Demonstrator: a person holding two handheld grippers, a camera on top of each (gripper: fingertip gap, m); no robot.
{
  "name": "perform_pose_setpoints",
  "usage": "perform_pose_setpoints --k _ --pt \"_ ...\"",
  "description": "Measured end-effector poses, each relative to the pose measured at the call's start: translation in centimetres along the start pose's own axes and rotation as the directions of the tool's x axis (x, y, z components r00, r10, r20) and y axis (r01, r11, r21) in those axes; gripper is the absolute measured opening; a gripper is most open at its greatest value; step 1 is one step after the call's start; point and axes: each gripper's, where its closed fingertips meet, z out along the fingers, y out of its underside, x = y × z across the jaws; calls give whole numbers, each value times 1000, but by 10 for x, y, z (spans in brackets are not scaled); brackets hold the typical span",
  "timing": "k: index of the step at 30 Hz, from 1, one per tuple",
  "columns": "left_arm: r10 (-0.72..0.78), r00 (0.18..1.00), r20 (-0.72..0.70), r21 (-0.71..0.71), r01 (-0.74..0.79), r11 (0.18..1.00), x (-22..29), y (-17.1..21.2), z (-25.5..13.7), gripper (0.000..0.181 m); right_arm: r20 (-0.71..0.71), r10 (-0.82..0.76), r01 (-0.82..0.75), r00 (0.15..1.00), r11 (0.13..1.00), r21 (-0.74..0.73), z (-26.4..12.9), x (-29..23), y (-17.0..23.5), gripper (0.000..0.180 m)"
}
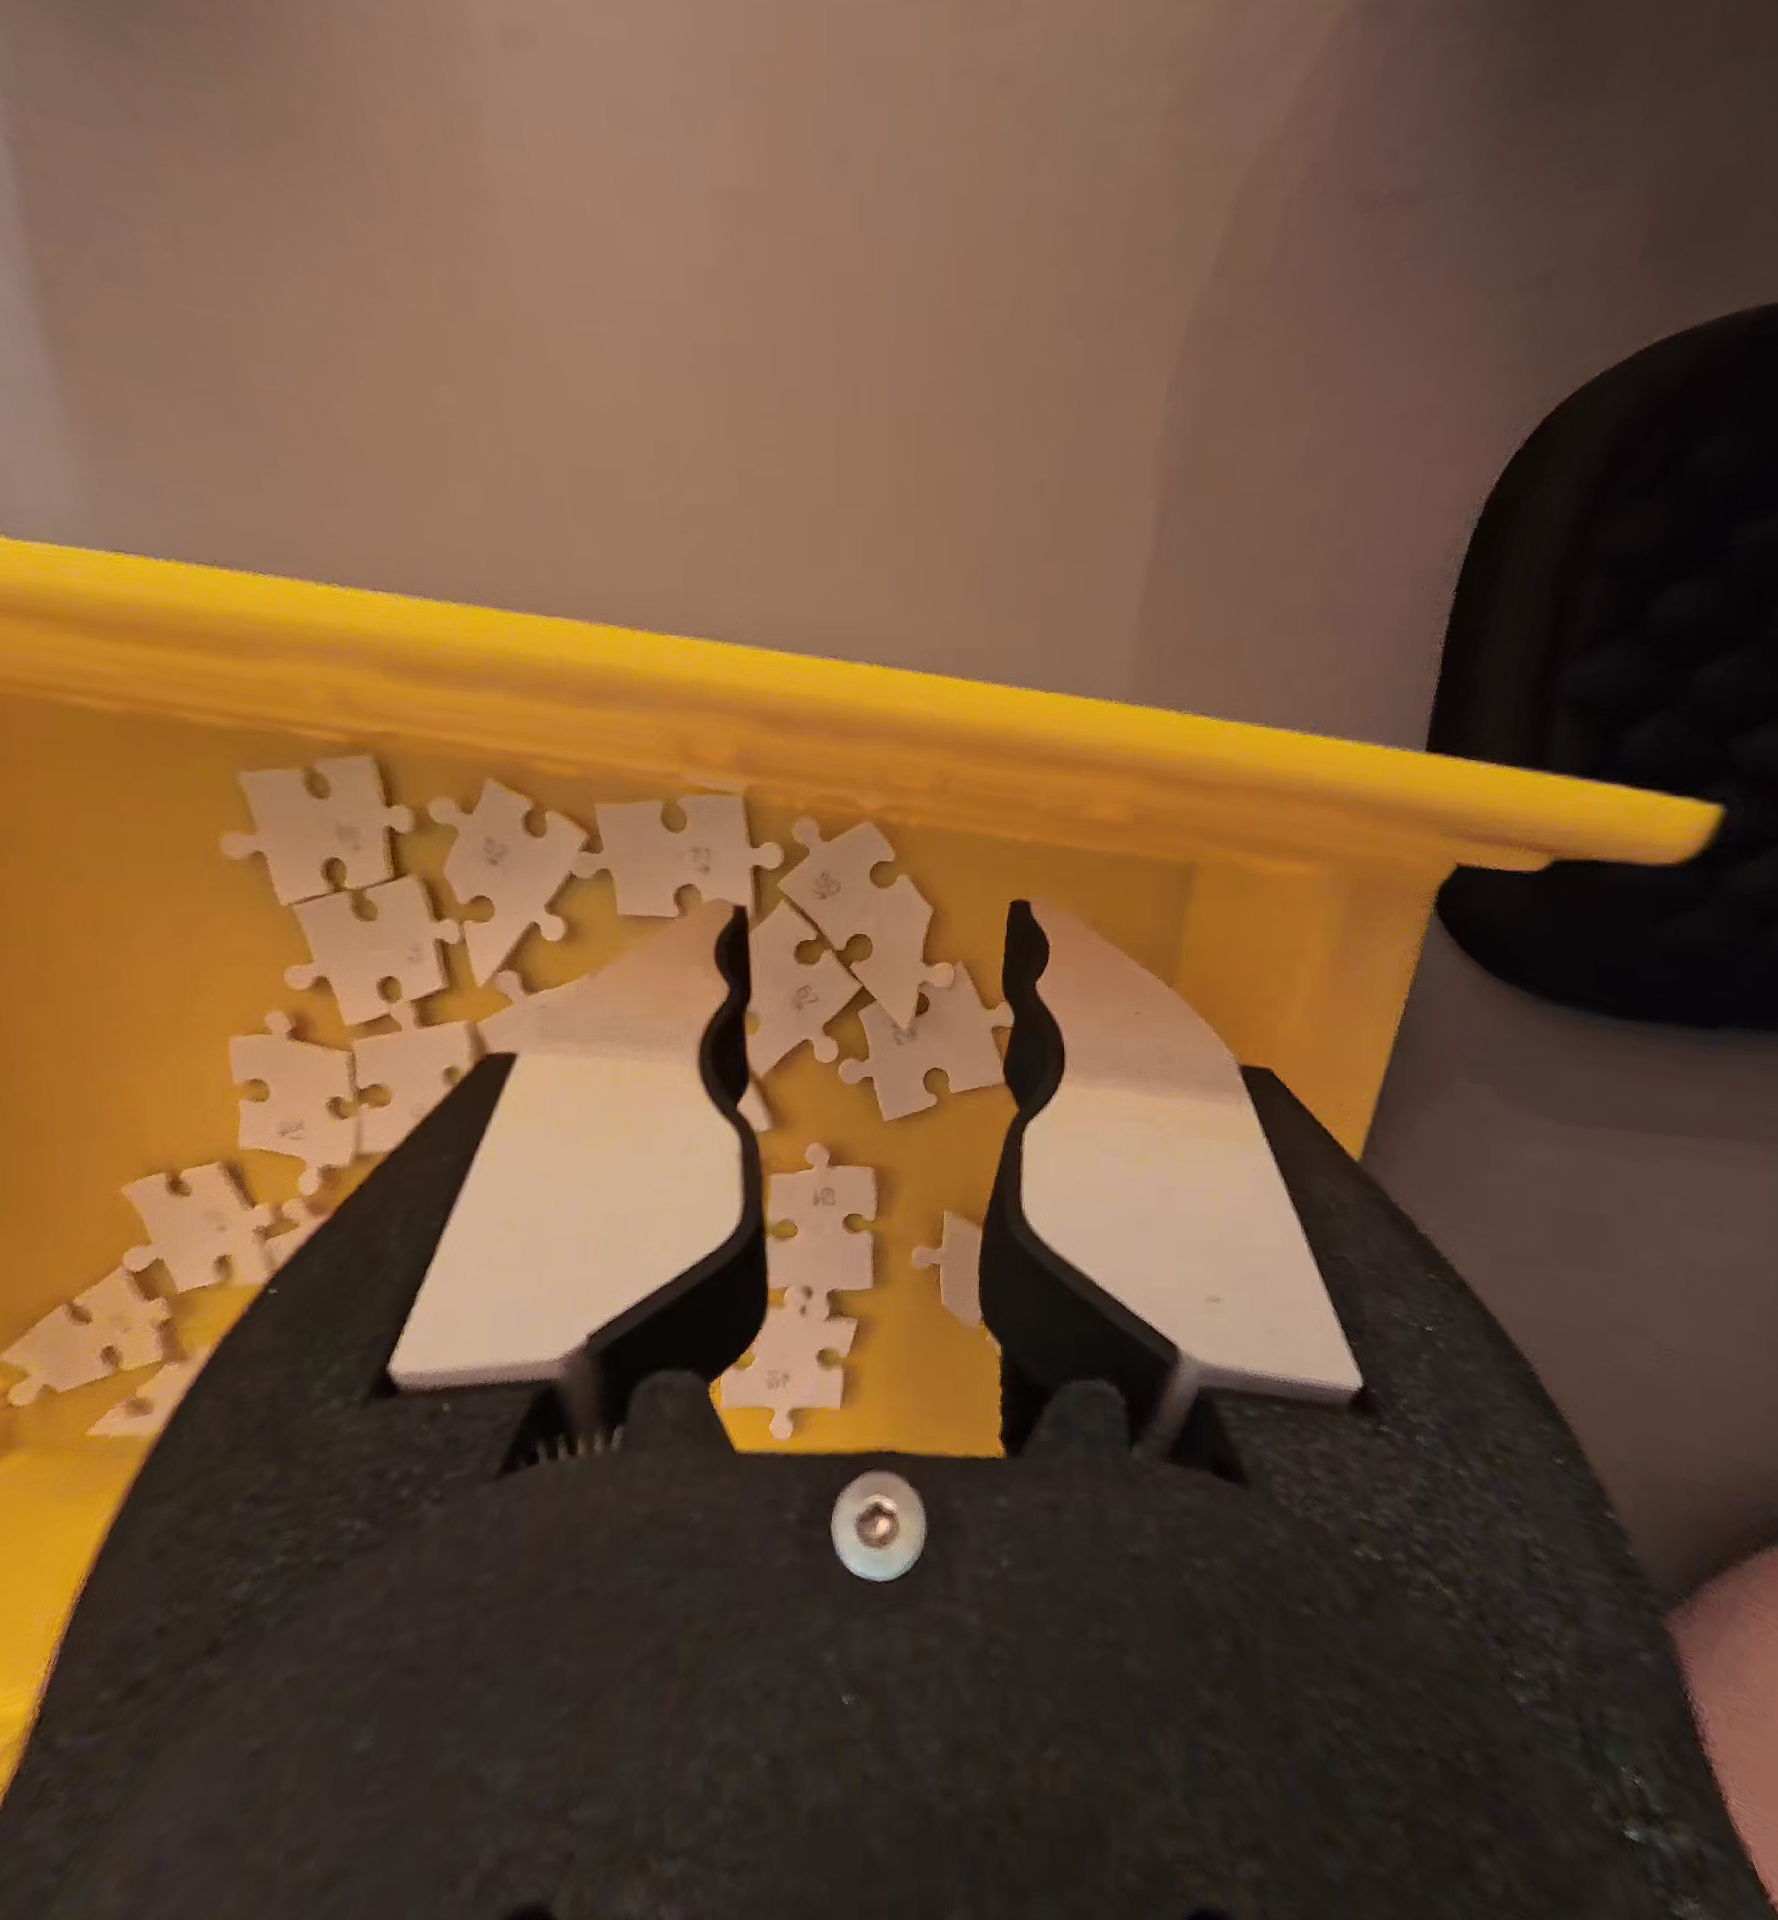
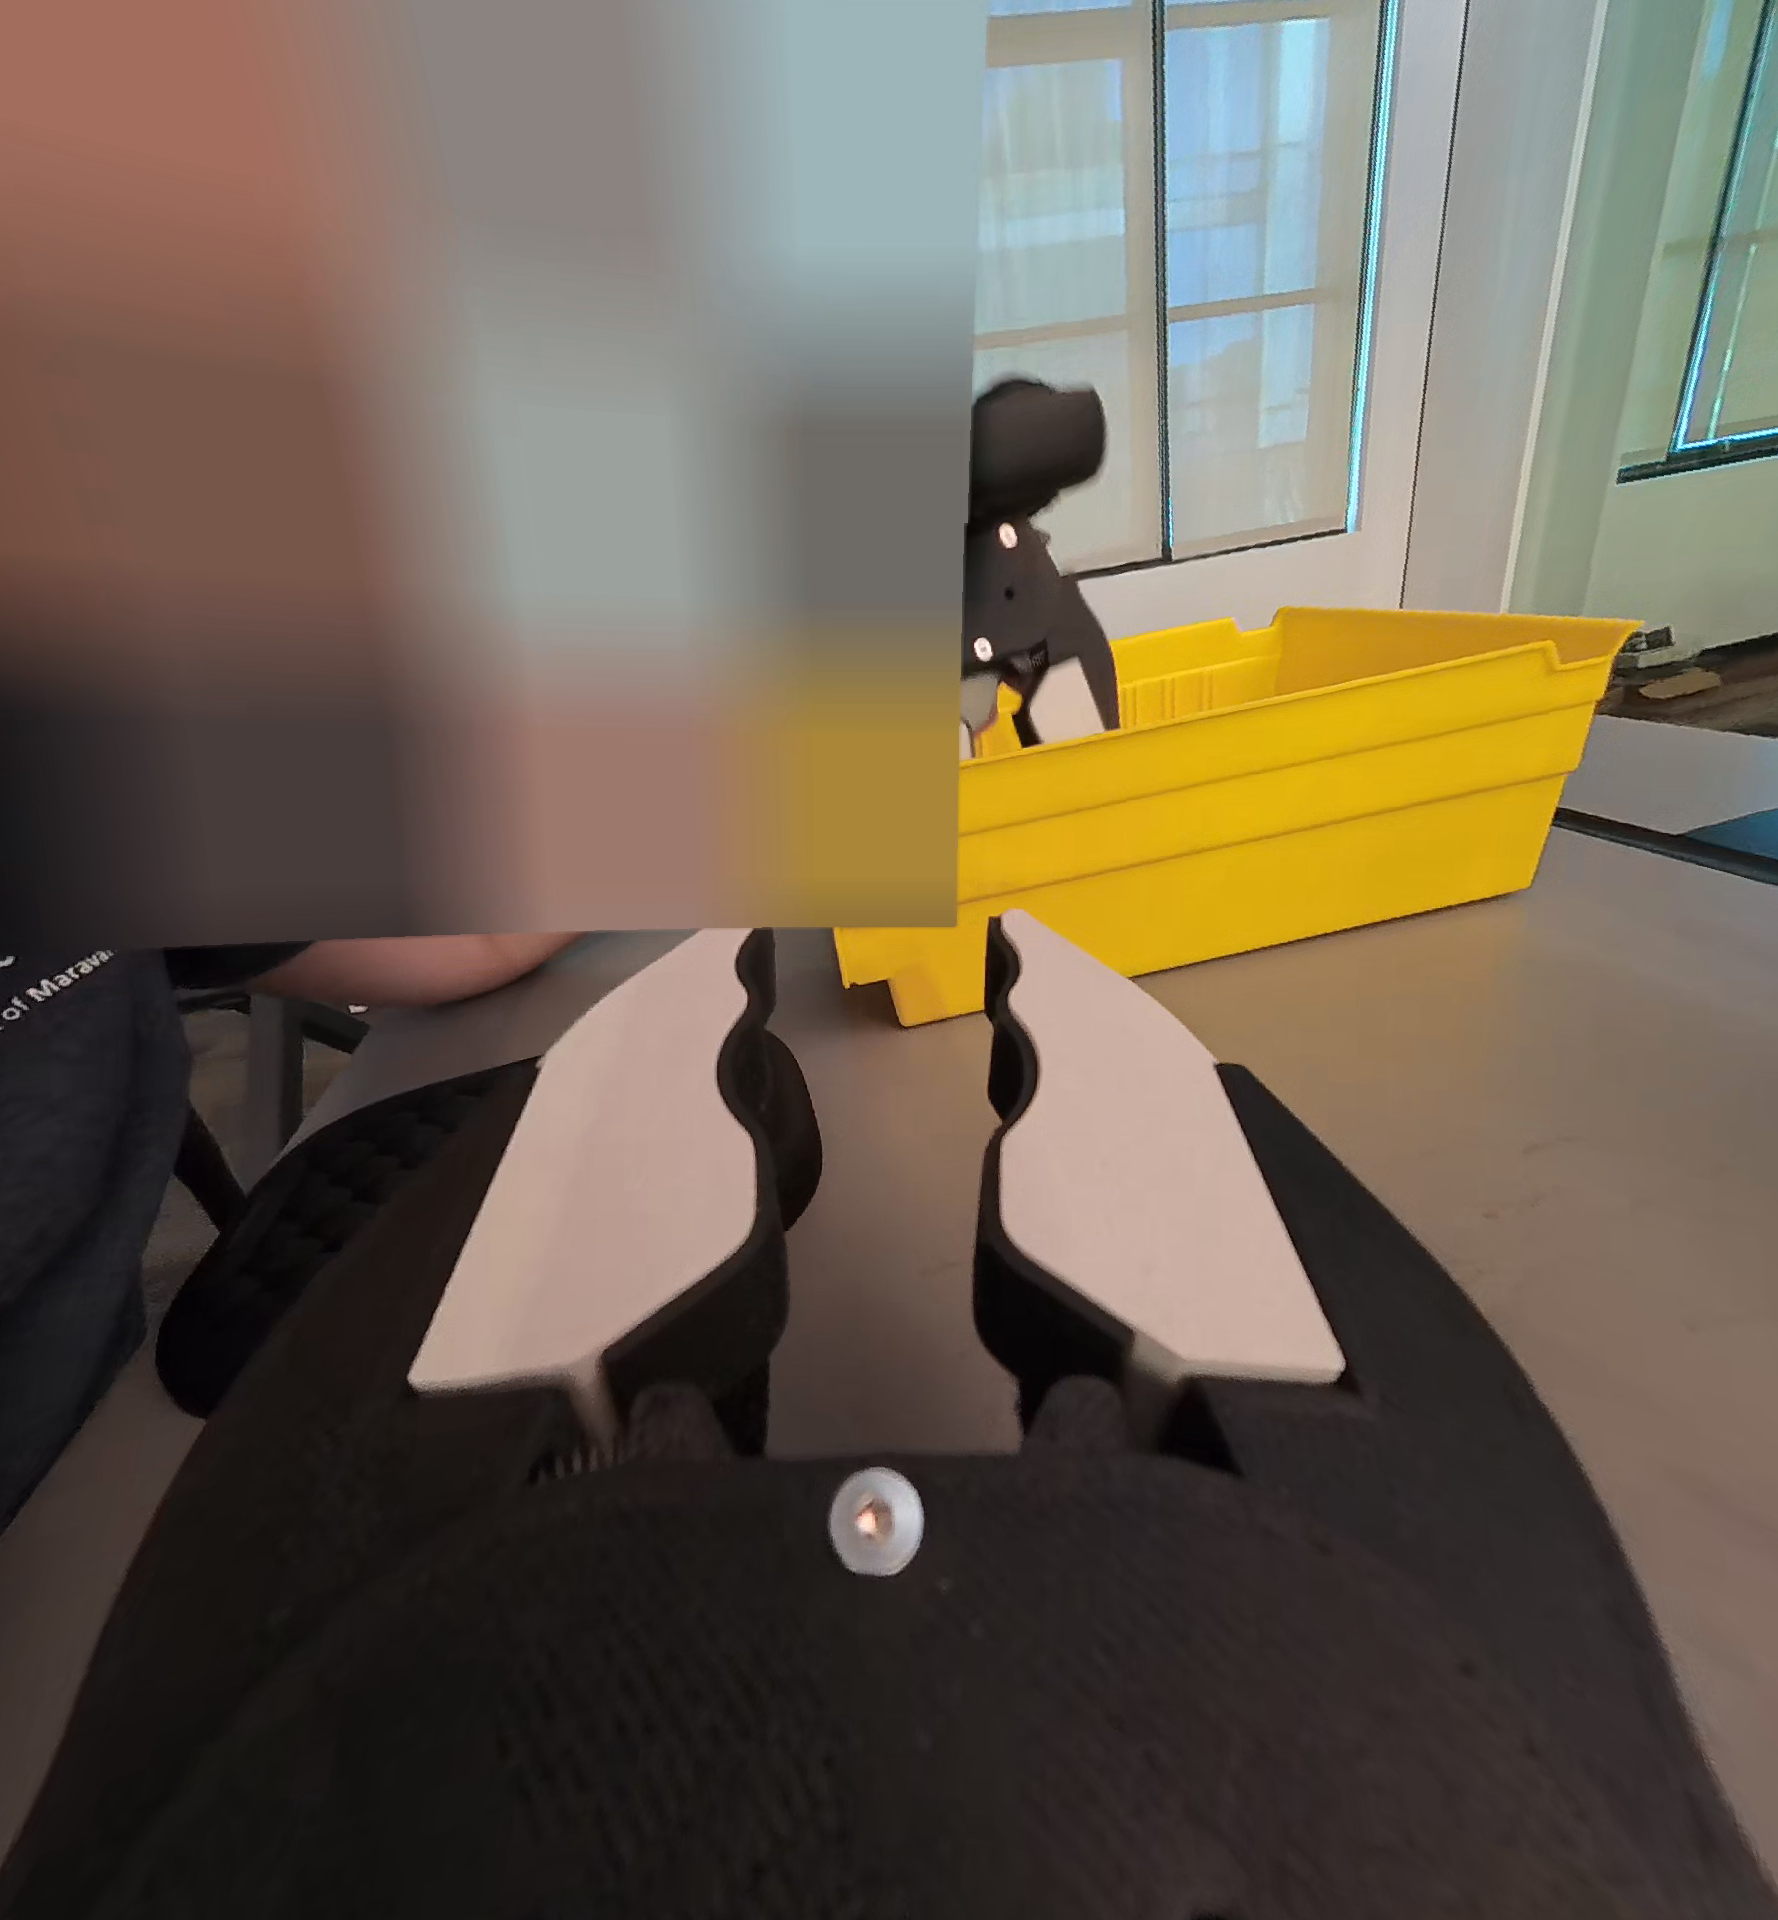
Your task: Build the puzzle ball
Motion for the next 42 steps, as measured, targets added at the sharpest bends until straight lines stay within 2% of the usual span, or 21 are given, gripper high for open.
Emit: perform_pose_setpoints --k 6,11,16,22,26,29,32,37,42 --pt "-16 999 -38 -36 14 999 -2 5 18 45 13 -24 24 1000 1000 -19 2 -4 2 39" --pt "-21 999 -48 -8 21 1000 -5 4 18 36 12 -15 15 1000 1000 -12 1 -3 2 39" --pt "-24 999 -24 -49 22 999 -6 7 18 29 20 -28 29 999 999 -19 2 -5 3 39" --pt "-36 999 11 -120 37 992 -6 12 16 33 25 -34 34 999 999 -20 2 -7 3 39" --pt "-58 998 -5 -81 58 995 -3 6 13 36 26 -38 39 999 999 -20 2 -7 3 39" --pt "-59 998 -28 -59 57 997 0 -1 11 31 29 -38 39 999 999 -23 2 -8 3 39" --pt "-69 996 -53 -102 64 993 5 4 15 27 30 -36 36 999 999 -23 2 -8 3 39" --pt "-72 997 -29 -114 68 991 0 6 18 30 34 -37 38 999 999 -25 3 -9 4 39" --pt "-66 998 0 -121 65 990 -4 6 19 25 40 -37 38 999 999 -30 3 -10 4 40"
